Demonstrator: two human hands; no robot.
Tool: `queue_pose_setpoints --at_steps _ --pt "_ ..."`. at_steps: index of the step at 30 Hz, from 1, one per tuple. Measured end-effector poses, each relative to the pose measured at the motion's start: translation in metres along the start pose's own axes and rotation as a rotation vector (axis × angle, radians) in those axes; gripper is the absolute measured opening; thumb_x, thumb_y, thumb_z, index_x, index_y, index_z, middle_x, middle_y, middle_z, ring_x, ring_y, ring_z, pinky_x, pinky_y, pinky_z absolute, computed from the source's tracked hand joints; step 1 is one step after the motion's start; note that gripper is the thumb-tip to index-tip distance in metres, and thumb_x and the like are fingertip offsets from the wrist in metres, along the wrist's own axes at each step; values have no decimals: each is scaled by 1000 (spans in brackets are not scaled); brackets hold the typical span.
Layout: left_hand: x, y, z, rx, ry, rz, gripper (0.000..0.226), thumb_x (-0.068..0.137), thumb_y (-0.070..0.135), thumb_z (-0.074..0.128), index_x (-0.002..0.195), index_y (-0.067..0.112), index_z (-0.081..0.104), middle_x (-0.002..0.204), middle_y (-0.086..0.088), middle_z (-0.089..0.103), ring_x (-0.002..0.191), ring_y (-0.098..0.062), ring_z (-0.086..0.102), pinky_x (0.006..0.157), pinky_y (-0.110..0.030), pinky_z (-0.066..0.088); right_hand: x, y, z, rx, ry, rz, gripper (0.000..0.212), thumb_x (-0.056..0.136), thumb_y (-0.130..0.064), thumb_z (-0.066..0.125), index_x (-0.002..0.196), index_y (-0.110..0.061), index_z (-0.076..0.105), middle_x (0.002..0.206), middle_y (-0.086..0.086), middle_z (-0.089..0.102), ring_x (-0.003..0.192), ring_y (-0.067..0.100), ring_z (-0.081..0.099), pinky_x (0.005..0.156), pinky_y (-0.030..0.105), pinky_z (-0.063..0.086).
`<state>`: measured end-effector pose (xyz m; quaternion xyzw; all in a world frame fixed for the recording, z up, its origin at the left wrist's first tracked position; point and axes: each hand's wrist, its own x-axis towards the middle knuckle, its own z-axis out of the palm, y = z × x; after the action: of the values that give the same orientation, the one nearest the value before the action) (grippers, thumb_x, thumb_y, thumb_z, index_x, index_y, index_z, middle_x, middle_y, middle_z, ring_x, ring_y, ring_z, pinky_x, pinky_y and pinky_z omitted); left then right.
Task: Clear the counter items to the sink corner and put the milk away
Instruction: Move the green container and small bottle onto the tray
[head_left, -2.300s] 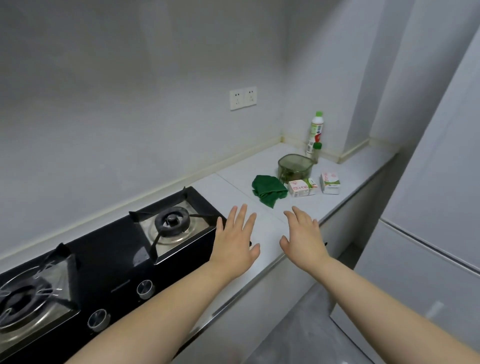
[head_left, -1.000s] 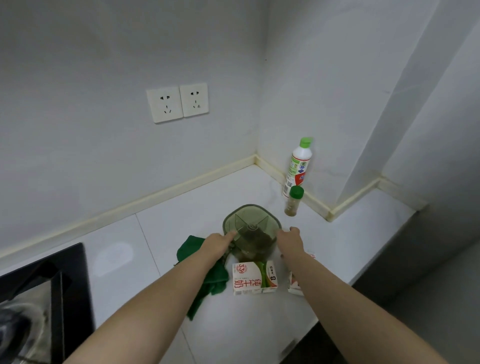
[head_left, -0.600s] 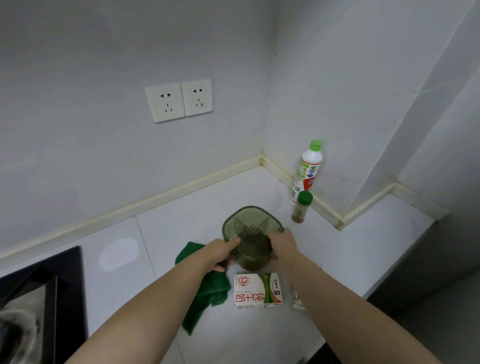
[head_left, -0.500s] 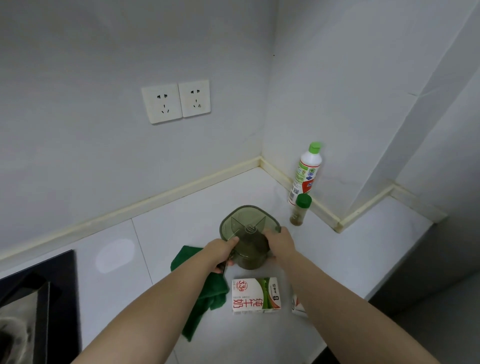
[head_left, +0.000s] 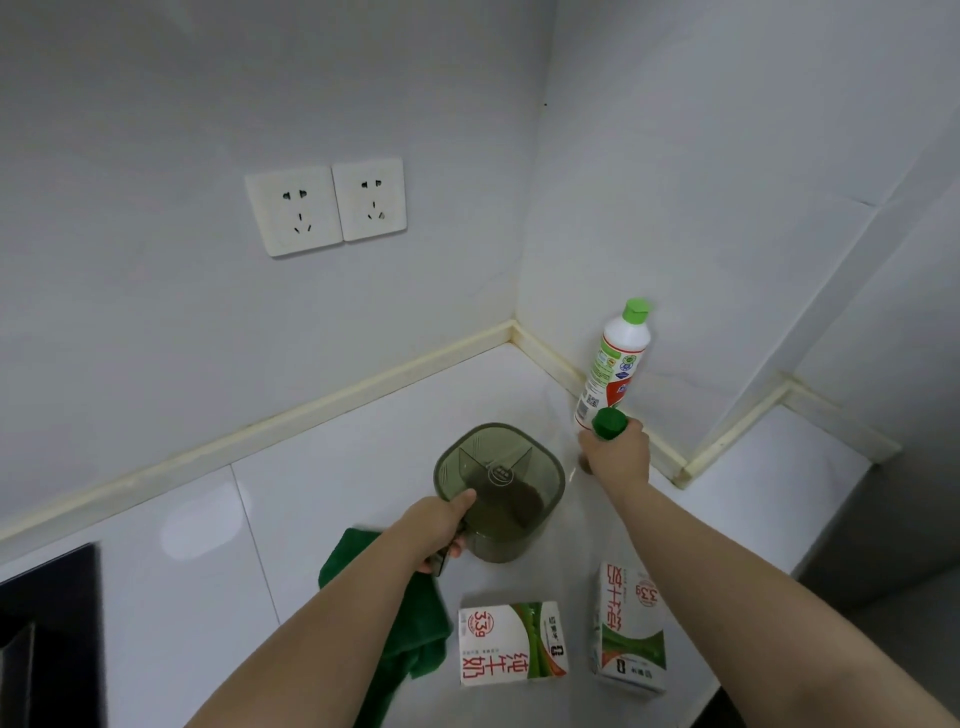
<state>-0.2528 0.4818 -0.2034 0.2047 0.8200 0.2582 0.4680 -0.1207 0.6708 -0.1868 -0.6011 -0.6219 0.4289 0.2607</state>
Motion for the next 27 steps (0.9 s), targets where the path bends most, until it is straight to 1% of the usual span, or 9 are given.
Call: queue_pose_setpoints --at_steps 4,7,10,13,17,20,23,25,27 --pt "3 0 -1 -20 -2 23 55 96 55 28 70 14 54 70 -1 58 69 -15 53 63 -26 42 3 0 3 -54 -28 -79 43 86 -21 63 123 -8 45 115 12 57 98 27 55 84 36 48" --pt "3 -3 -1 -79 0 8 54 96 55 30 71 14 56 73 -2 60 75 -17 55 67 -27 43 -3 2 10 -110 -142 -130 42 87 -24 63 122 -9 46 111 10 58 101 27 56 86 36 46" --pt "2 -6 1 -187 -9 -21 55 95 56 33 72 12 57 75 -3 61 78 -21 55 67 -28 46 -13 3 15 -163 -221 -161 37 86 -23 64 116 -8 48 104 7 56 101 26 55 83 32 43" --pt "-1 -8 4 -258 -9 -45 55 95 56 34 70 12 56 75 -4 62 80 -22 54 68 -29 46 -23 1 13 -179 -213 -156 36 88 -23 63 117 -7 49 105 7 54 103 25 53 84 30 41" --pt "-12 -9 5 -398 -34 -55 49 96 50 39 70 11 54 70 -5 61 73 -20 51 66 -27 43 -33 4 5 -123 -183 -157 34 86 -25 64 112 -7 51 100 8 57 96 24 56 76 29 42" --pt "-20 -9 4 -458 -32 -50 41 96 45 43 81 10 57 74 -6 62 83 -22 58 73 -31 45 -37 -2 -5 -68 -147 -171 32 84 -25 66 108 -9 51 96 6 59 91 21 57 74 29 44" --pt "-30 -7 -3 -529 -9 -16 40 95 47 43 87 11 58 75 -6 62 81 -19 58 75 -33 47 -44 -12 -12 -61 -138 -185 26 84 -26 66 99 -11 52 91 7 60 83 19 56 72 29 45" --pt "-38 -3 -8 -578 19 25 41 94 50 44 88 12 59 75 -4 62 79 -18 58 79 -34 49 -48 -17 -14 -44 -127 -171 25 84 -26 65 100 -11 54 90 7 60 83 19 56 71 30 45" --pt "-50 0 -13 -640 50 69 41 95 49 43 83 12 59 76 -4 62 82 -18 58 84 -35 49 -55 -21 -14 -19 -127 -142 26 85 -25 63 103 -12 52 92 6 58 86 20 55 73 30 44"
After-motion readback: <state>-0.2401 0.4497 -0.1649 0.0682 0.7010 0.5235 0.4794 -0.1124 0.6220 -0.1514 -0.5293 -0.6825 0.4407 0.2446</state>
